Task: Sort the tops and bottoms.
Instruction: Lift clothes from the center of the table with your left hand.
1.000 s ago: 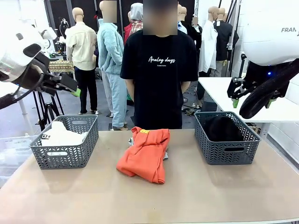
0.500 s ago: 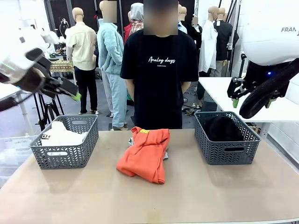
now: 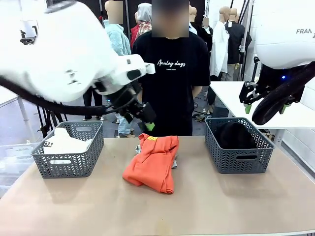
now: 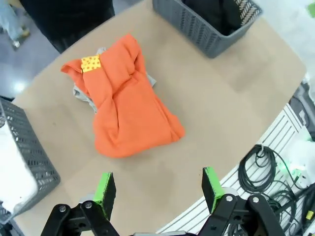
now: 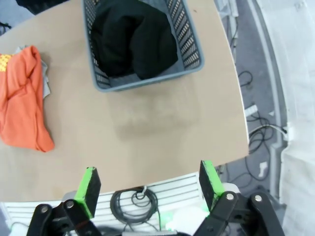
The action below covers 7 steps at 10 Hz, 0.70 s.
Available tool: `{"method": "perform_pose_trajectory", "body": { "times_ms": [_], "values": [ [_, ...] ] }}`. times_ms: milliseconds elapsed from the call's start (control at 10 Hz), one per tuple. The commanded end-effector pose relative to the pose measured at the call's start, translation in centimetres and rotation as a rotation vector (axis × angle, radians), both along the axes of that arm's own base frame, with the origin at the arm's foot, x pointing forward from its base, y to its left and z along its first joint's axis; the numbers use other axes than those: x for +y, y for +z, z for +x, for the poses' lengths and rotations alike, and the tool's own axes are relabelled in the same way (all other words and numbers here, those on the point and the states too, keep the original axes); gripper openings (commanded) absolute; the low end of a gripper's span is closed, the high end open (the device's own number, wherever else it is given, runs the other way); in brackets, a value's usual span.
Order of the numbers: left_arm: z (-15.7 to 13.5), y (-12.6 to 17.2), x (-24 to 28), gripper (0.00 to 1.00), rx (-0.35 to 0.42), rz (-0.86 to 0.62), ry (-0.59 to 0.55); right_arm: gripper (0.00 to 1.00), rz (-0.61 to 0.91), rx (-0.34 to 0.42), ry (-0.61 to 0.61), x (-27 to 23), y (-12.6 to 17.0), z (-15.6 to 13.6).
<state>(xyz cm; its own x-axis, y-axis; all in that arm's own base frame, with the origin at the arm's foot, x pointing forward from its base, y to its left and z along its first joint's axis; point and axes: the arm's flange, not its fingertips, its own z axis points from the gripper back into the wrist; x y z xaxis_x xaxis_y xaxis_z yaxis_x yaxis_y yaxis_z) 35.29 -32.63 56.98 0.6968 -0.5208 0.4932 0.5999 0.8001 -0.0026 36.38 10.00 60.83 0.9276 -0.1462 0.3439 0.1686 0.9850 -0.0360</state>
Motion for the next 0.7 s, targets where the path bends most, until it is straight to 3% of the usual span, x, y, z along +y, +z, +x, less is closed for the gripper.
{"method": "perform_pose_trajectory", "body": {
  "times_ms": [0, 400, 500, 600],
  "values": [
    [2.8, 0.4, -0.6, 0.91, 0.064, 0.017, 0.075, 1.00, -0.017, 0.007, -0.003, 0.0, 0.2, 0.2],
    [2.8, -0.8, -0.4, 0.91, 0.043, 0.008, 0.022, 1.00, -0.017, 0.007, -0.003, 0.0, 0.2, 0.2],
    [4.0, -0.9, -0.7, 0.91, 0.064, 0.008, 0.034, 1.00, -0.017, 0.007, -0.003, 0.0, 0.2, 0.2],
    [6.3, -2.5, -2.0, 0.91, 0.084, -0.007, 0.169, 1.00, -0.017, 0.007, -0.003, 0.0, 0.2, 0.2]
  ]
}}
